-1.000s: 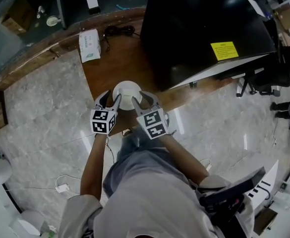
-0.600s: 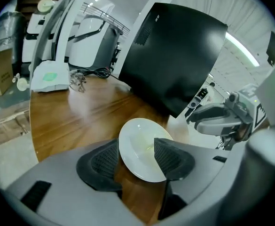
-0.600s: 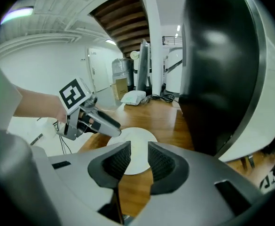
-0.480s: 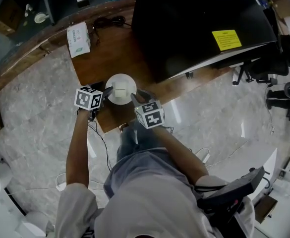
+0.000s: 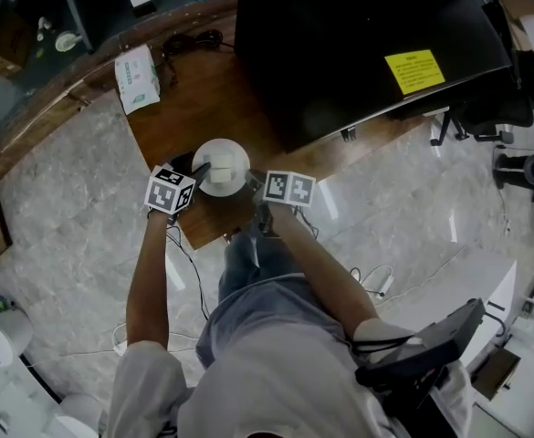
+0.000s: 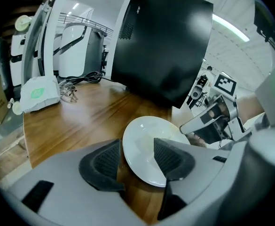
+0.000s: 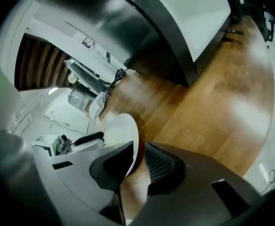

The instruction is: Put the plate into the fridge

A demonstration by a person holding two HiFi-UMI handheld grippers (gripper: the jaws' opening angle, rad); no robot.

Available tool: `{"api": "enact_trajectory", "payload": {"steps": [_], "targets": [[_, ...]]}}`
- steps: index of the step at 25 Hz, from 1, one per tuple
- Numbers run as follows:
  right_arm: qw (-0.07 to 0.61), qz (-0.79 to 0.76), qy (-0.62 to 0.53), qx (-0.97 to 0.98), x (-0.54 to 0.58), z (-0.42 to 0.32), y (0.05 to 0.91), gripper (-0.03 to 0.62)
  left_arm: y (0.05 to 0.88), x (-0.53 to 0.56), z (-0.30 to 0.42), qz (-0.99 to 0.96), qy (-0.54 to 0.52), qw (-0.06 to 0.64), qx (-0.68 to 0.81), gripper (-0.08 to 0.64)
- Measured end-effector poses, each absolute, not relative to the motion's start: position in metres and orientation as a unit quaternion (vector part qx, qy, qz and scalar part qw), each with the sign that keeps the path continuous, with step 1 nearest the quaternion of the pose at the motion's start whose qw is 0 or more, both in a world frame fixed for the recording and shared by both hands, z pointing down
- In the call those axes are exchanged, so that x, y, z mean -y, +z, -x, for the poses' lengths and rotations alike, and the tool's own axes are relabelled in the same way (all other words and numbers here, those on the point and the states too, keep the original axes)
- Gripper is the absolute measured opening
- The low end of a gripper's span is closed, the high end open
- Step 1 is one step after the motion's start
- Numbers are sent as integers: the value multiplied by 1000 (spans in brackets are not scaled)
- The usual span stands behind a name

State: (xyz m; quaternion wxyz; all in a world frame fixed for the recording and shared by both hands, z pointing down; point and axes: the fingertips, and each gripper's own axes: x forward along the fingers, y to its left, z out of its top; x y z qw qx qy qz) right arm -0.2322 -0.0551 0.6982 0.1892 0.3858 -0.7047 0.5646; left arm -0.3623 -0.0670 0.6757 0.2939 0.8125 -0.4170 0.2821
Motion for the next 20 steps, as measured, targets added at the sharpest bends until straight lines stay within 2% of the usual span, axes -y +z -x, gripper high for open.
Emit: {"api": "enact_trajectory", "payload": {"steps": [9, 15, 20], "targets": [[128, -308, 625, 706, 57, 252, 703, 49, 686, 68, 367, -821, 269, 282, 417, 224], [23, -227, 681, 696, 58, 258, 690, 25, 685, 70, 372, -822, 260, 277, 425, 210], [51, -220, 651, 725, 57, 267, 690, 28, 685, 73, 378, -818, 257, 272, 436, 195]]}}
